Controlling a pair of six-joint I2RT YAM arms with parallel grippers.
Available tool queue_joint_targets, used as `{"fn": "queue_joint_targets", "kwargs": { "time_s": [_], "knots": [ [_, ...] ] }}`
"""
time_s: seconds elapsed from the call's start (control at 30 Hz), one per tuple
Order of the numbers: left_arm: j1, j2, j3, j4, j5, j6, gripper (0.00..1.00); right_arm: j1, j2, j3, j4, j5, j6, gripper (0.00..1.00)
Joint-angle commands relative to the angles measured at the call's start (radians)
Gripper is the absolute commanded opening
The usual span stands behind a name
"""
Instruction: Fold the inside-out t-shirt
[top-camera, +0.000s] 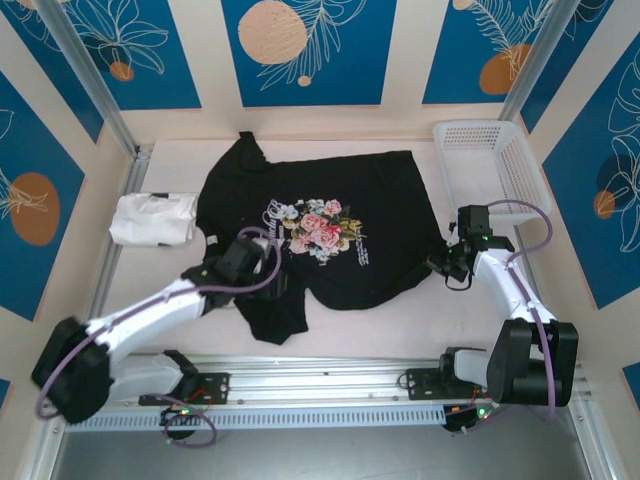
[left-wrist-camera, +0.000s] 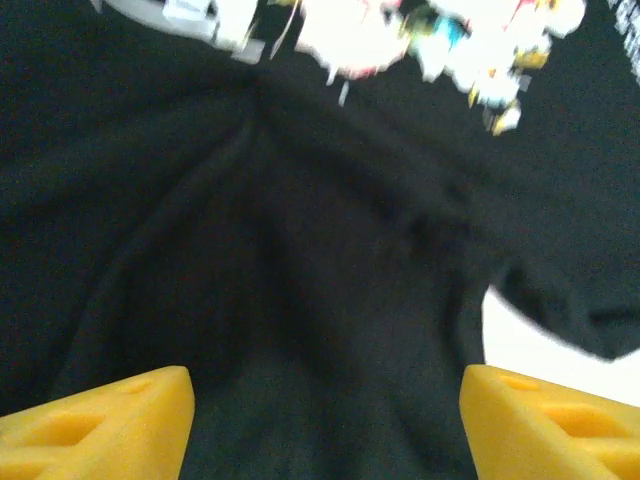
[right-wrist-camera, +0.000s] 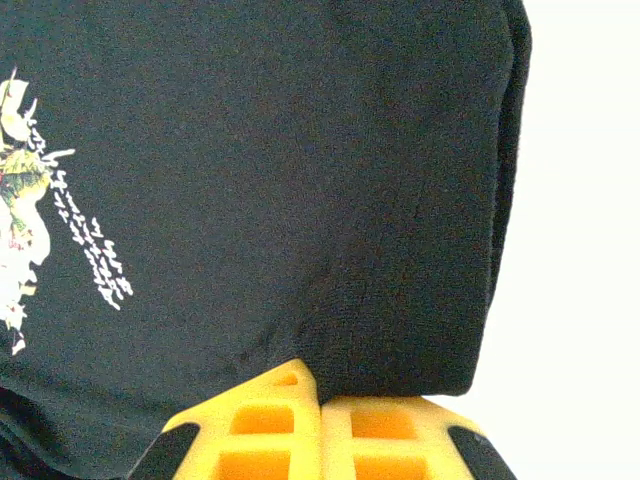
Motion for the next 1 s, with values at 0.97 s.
{"fn": "queue_joint_targets", "kwargs": {
  "time_s": [0.97],
  "knots": [
    [-0.214, 0.024, -0.180, -0.040, 0.082, -0.270, 0.35, -0.004, 0.006, -0.018, 0.011, -0.059, -0.027, 0.00]
  ]
}}
